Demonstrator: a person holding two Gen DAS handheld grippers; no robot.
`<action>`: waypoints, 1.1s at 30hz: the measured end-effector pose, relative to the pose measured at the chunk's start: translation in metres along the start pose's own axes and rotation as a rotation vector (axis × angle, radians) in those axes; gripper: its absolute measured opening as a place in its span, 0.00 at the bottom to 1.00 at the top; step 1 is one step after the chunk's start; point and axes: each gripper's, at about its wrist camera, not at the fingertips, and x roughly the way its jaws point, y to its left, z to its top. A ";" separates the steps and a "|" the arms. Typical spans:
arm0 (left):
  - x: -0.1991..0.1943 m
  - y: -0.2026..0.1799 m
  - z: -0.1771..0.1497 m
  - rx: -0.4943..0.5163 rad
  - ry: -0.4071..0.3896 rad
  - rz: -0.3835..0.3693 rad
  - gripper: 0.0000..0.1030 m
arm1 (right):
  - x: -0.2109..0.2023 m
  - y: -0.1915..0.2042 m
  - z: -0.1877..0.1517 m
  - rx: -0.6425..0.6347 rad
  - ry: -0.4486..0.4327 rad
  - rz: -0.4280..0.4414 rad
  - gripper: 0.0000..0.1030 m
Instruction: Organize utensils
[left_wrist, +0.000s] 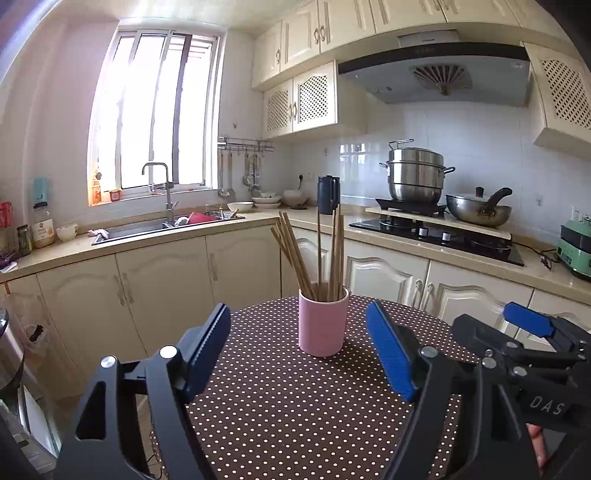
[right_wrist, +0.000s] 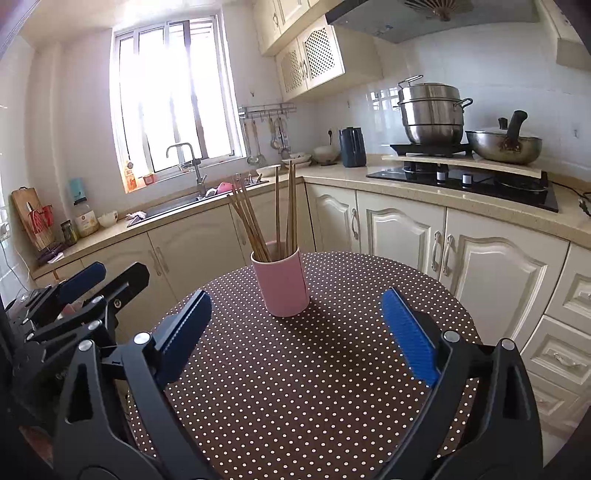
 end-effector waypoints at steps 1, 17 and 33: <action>0.000 0.000 0.000 0.002 0.002 -0.003 0.72 | -0.001 0.000 0.000 0.002 -0.002 0.002 0.89; -0.014 -0.008 0.004 0.026 -0.012 -0.010 0.73 | -0.009 -0.001 0.000 -0.003 -0.012 -0.007 0.91; -0.014 -0.004 0.003 0.015 0.003 -0.016 0.73 | -0.003 -0.007 -0.002 0.015 0.009 -0.004 0.91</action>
